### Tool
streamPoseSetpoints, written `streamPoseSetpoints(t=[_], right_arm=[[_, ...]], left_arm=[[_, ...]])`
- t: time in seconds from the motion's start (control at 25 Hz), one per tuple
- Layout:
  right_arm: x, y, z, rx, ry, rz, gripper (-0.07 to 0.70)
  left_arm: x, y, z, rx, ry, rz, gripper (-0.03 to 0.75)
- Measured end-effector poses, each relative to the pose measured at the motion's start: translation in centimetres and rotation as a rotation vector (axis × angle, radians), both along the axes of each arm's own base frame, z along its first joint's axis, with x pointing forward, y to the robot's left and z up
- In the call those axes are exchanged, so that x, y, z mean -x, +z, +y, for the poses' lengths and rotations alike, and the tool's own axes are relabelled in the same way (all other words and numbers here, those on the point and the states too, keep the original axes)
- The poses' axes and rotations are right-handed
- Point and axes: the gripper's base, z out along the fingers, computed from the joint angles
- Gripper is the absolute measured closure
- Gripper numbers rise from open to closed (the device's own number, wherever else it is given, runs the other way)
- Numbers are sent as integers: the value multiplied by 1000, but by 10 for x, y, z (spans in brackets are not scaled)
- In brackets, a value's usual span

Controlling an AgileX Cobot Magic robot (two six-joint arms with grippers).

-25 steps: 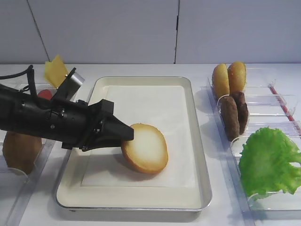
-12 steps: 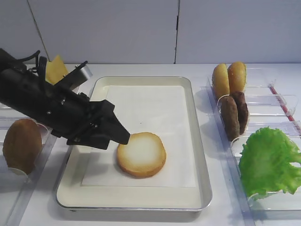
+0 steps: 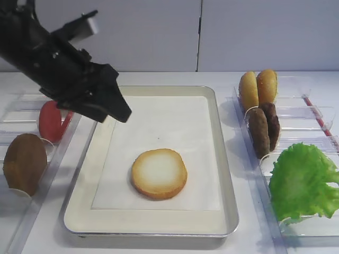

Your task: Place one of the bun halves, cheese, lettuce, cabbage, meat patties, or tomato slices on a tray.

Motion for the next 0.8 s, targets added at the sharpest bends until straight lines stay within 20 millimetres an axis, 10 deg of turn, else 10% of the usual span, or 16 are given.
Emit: streamPoseSetpoints(t=[0.4,0.8], right_arm=[[0,0,0,0,0,0,309],[0,0,0,0,0,0,309]], left_arm=[[58,94,62,-393,224,-335,299],[181,135,110,-371,424,-628,300]])
